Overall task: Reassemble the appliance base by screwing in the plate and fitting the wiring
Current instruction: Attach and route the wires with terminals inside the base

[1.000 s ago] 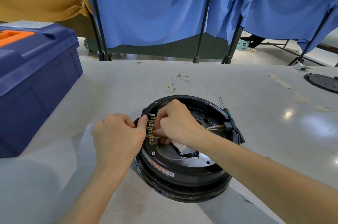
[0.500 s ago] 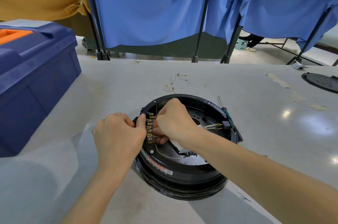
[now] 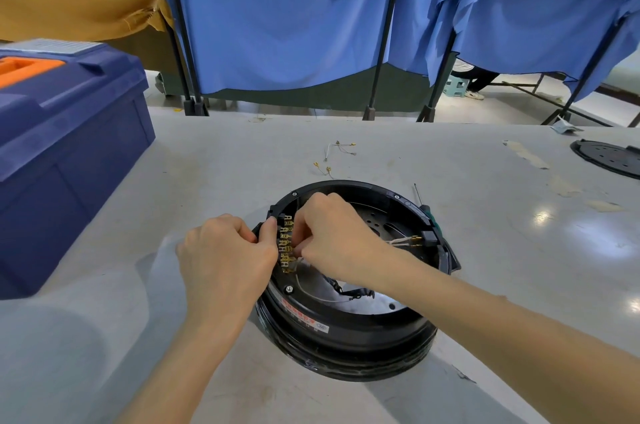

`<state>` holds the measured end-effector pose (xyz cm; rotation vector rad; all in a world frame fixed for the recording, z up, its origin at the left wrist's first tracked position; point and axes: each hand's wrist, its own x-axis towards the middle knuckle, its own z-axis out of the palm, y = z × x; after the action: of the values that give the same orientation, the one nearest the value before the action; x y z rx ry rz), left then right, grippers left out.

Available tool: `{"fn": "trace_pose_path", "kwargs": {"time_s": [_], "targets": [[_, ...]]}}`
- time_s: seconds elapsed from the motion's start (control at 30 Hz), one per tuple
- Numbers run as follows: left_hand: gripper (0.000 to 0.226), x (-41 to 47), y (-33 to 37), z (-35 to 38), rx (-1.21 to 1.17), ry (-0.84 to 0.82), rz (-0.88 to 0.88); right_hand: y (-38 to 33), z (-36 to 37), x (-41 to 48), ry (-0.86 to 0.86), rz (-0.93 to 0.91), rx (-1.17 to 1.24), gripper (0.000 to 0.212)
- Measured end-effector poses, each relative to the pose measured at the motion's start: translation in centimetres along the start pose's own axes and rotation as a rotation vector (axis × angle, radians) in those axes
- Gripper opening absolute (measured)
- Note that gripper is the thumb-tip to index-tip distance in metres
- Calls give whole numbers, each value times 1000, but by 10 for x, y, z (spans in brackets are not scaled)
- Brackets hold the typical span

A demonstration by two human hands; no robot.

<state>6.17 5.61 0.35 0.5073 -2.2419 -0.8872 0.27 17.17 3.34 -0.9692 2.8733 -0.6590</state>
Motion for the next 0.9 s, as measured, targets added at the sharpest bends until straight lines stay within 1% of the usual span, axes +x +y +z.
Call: {"fn": "trace_pose_path", "kwargs": {"time_s": [0.03, 0.1, 0.2, 0.33, 0.43, 0.57, 0.67, 0.73, 0.8, 0.83, 0.9], "targets": [[53, 0, 0, 0, -1, 1, 5, -1, 2, 0, 16, -7, -33, 10], [54, -1, 0, 1, 2, 7, 13, -4, 6, -1, 37, -6, -80, 16], [52, -4, 0, 3, 11, 20, 12, -6, 7, -2, 52, 9, -71, 17], [53, -7, 1, 5, -26, 47, -2, -7, 11, 2, 79, 107, 73, 21], [53, -7, 3, 5, -54, 54, -1, -8, 14, 5, 106, 186, 171, 17], [52, -7, 1, 7, -81, 60, 5, -10, 16, 5, 136, 216, 253, 14], [50, -7, -1, 7, -69, 58, 8, -9, 9, 4, 70, 214, 280, 17], [49, -7, -2, 6, -50, 61, 10, -5, 2, 2, -28, 214, 345, 16], [49, -7, -3, 5, -37, 63, 18, 0, -6, -2, -133, 189, 385, 11], [49, -7, -3, 4, -34, 60, 25, 3, -10, -4, -162, 165, 413, 9], [50, -7, -3, 4, -28, 57, 35, 9, -16, -9, -163, 119, 473, 8]]}}
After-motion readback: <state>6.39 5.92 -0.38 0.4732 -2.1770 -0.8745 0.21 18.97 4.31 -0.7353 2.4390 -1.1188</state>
